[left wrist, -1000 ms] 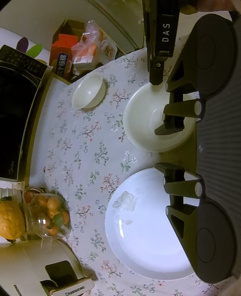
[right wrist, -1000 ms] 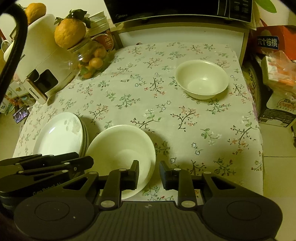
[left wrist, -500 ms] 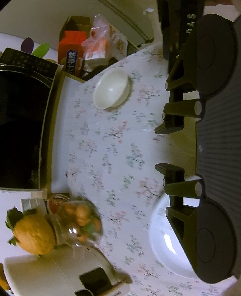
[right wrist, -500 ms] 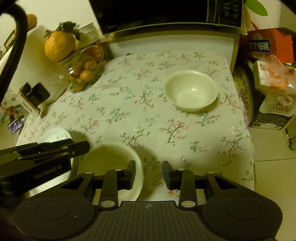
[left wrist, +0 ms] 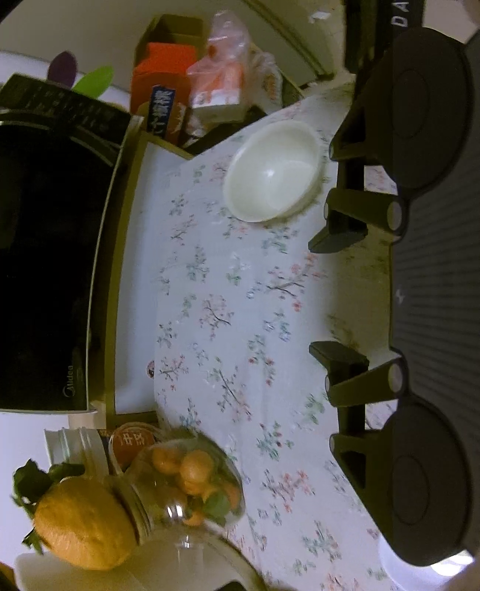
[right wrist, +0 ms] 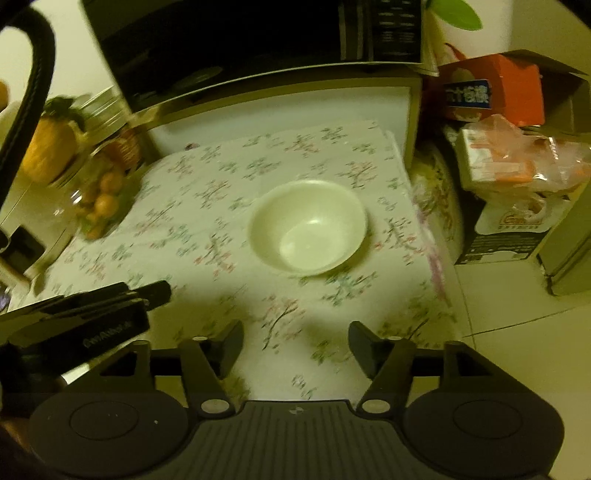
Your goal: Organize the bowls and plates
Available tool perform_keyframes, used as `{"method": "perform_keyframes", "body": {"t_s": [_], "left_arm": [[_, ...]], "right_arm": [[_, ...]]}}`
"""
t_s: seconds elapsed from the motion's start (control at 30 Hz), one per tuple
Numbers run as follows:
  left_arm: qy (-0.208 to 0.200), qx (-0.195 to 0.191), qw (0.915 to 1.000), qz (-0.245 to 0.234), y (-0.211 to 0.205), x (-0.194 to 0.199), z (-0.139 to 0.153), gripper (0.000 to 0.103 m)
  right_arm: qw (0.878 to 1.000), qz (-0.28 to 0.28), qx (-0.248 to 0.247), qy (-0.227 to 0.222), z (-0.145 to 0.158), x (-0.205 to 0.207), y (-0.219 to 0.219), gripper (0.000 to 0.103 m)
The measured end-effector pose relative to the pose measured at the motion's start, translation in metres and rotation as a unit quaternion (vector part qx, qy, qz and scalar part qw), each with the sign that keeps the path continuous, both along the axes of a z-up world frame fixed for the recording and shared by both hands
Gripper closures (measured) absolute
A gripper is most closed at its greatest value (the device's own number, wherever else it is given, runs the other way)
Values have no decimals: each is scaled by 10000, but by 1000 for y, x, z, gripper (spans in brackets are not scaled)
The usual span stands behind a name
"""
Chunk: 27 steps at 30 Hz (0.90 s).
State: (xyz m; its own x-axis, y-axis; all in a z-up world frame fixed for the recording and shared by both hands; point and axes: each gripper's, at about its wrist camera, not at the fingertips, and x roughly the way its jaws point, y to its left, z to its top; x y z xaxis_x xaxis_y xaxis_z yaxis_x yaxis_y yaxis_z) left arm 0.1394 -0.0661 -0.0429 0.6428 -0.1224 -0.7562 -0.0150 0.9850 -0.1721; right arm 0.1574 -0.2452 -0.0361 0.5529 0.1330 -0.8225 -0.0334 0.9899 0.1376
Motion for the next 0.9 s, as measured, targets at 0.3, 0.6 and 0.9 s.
{"method": "perform_keyframes", "body": {"t_s": [0.3,0.6,0.9], "left_arm": [[48,-546,9984,-141,-15,39,-12,38],[209,-273,9991,-246,-37,58,-25,49],[342,-278,9979,-481,-47,63,-38,90]], "right_arm": [[9905,-1001,886,327,-20,29,-41,19],[9681,-1703,1791,410,-40,41,-53,30],[9639,-1835,1885,408,-63,50,-49,71]]}}
